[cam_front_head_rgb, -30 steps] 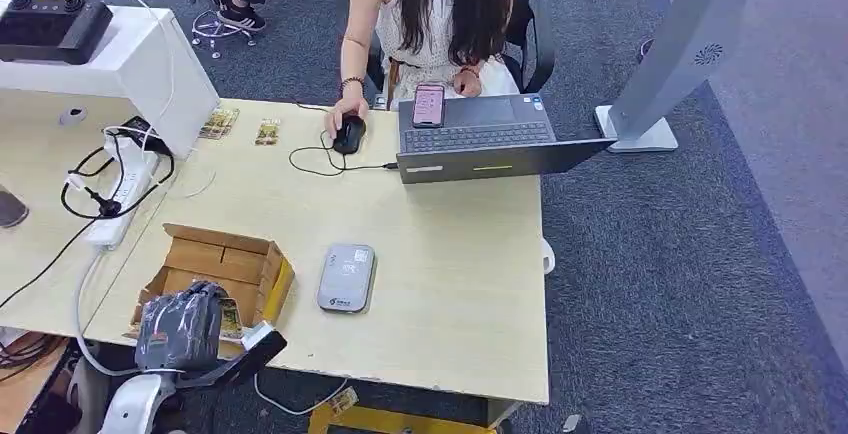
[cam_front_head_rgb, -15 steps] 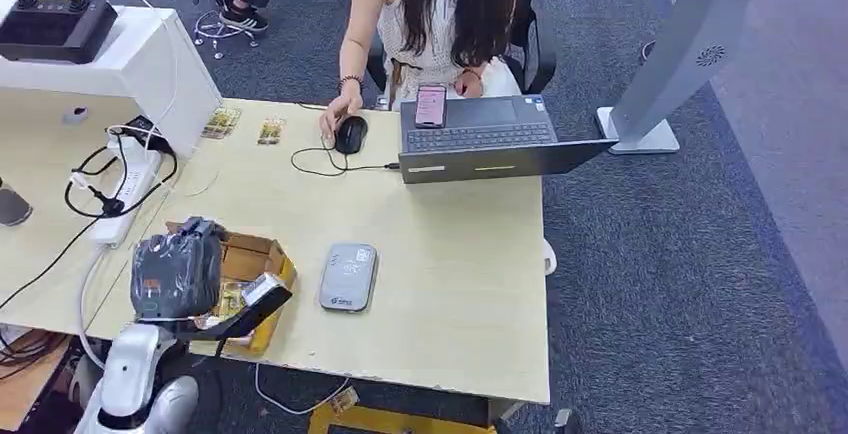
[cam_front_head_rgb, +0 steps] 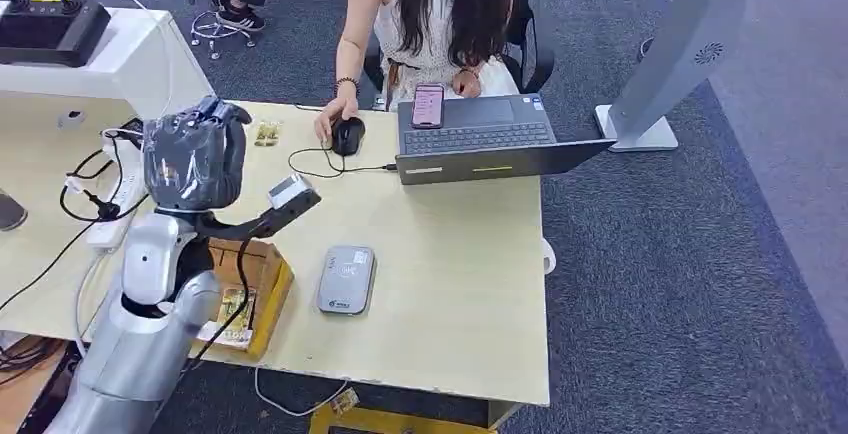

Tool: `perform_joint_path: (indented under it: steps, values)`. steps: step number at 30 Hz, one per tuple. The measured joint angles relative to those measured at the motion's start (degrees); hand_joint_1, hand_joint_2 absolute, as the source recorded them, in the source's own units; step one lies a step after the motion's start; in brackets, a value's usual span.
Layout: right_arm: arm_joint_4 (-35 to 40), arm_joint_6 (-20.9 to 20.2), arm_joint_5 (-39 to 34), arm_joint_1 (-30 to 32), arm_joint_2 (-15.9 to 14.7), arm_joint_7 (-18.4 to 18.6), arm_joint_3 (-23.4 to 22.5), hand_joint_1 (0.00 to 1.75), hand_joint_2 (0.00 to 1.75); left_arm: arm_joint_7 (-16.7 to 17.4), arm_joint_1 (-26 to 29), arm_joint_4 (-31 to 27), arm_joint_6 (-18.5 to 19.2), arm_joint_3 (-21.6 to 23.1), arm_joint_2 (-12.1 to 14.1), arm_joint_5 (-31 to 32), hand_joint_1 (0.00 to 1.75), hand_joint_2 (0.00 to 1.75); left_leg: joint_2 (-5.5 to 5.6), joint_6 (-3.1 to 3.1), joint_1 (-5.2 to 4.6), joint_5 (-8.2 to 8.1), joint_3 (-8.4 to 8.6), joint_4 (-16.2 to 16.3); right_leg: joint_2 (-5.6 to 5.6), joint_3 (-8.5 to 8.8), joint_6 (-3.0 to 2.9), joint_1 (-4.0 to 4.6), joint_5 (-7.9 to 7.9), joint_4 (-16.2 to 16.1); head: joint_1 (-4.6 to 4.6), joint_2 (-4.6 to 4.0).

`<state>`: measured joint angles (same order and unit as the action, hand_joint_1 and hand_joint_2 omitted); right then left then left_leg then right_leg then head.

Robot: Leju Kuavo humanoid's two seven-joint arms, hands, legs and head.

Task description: Pass the card to the sensor for recognition and then transmit it.

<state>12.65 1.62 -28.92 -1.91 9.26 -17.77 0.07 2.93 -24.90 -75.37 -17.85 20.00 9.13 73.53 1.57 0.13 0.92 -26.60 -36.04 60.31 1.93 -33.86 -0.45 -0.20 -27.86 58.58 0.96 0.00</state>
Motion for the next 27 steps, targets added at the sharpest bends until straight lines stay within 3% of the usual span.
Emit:
perform_joint_path:
  steps: [6,10,15,18,20,27]
  values:
    - [-1.2,0.2,-0.5,0.6,-1.9,1.4,1.5,0.00,1.75,0.0,2.5,-3.5,3.0,-1.8,1.6,0.5,0.00,1.75,0.09,-0.03,0.05,-0.03,-0.05,0.0,-0.09,0.01,-0.04,0.02,-0.12,0.0,-0.09,0.00]
    - [-1.5,0.6,-0.7,0.9,-2.3,1.4,1.7,0.00,1.75,-0.4,5.4,-6.2,2.8,-3.2,2.2,0.3,0.00,1.75,0.06,-0.03,0.02,-0.03,0.01,0.0,-0.05,0.07,-0.04,0.01,-0.11,0.0,-0.13,0.00]
    - [-1.6,0.6,-2.0,1.0,-1.8,0.1,1.7,0.00,1.75,-3.8,15.2,-14.8,1.2,-5.4,3.8,0.8,0.00,1.75,0.04,-0.05,0.02,-0.16,0.03,0.0,-0.02,0.08,0.00,0.00,-0.21,0.0,-0.11,0.00]
    - [-1.6,-2.4,-3.3,1.3,-2.6,-0.4,1.1,0.00,1.75,-7.1,23.2,-20.4,-1.5,-7.1,5.0,1.9,0.00,1.75,-0.07,-0.05,-0.01,-0.29,0.09,0.0,0.04,0.10,-0.05,-0.01,-0.30,0.0,-0.07,0.00]
    - [-1.7,-1.8,-3.5,1.6,-3.1,-0.5,0.5,0.00,1.75,-9.1,28.6,-23.4,-3.5,-8.2,5.5,2.5,0.00,1.75,-0.04,0.04,-0.01,-0.39,0.09,0.0,0.01,0.15,-0.04,-0.01,-0.43,0.0,-0.11,0.00]
    - [-1.8,0.9,-2.9,1.6,-3.4,-1.0,0.1,0.00,1.75,-11.1,44.0,-27.5,-10.5,-11.8,7.8,1.9,0.00,1.75,-0.02,-0.03,0.00,-0.55,0.22,0.0,-0.01,0.25,-0.04,0.00,-0.57,0.0,-0.07,0.00]
